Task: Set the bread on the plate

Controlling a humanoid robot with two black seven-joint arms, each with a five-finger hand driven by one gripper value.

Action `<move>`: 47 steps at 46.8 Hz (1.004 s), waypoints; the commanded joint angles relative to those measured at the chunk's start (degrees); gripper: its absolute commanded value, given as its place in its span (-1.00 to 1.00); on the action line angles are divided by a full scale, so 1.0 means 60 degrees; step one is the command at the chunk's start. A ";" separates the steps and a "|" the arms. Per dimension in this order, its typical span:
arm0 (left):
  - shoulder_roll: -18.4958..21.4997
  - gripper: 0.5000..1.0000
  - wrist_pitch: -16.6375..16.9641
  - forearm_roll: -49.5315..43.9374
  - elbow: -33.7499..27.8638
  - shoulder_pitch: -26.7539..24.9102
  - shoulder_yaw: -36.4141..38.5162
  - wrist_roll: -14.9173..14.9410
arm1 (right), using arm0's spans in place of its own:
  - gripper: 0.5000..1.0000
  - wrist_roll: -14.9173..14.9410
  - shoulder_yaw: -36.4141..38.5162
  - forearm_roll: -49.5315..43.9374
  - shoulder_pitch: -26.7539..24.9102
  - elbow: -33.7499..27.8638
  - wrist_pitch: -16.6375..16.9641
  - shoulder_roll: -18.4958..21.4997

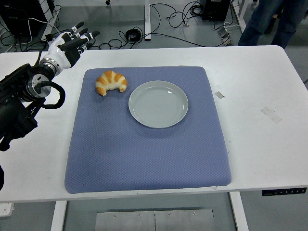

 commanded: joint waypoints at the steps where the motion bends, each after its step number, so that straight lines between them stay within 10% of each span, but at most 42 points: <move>1: 0.0000 0.94 0.0044 -0.0015 0.0001 -0.0017 -0.0024 0.0000 | 1.00 0.0000 0.0010 0.0000 0.0000 0.0000 0.0000 0.0000; 47: 0.0117 0.94 -0.0073 0.0043 0.0031 -0.0061 0.0006 -0.0102 | 1.00 0.0000 -0.0004 0.0000 0.0000 0.0000 0.0000 0.0000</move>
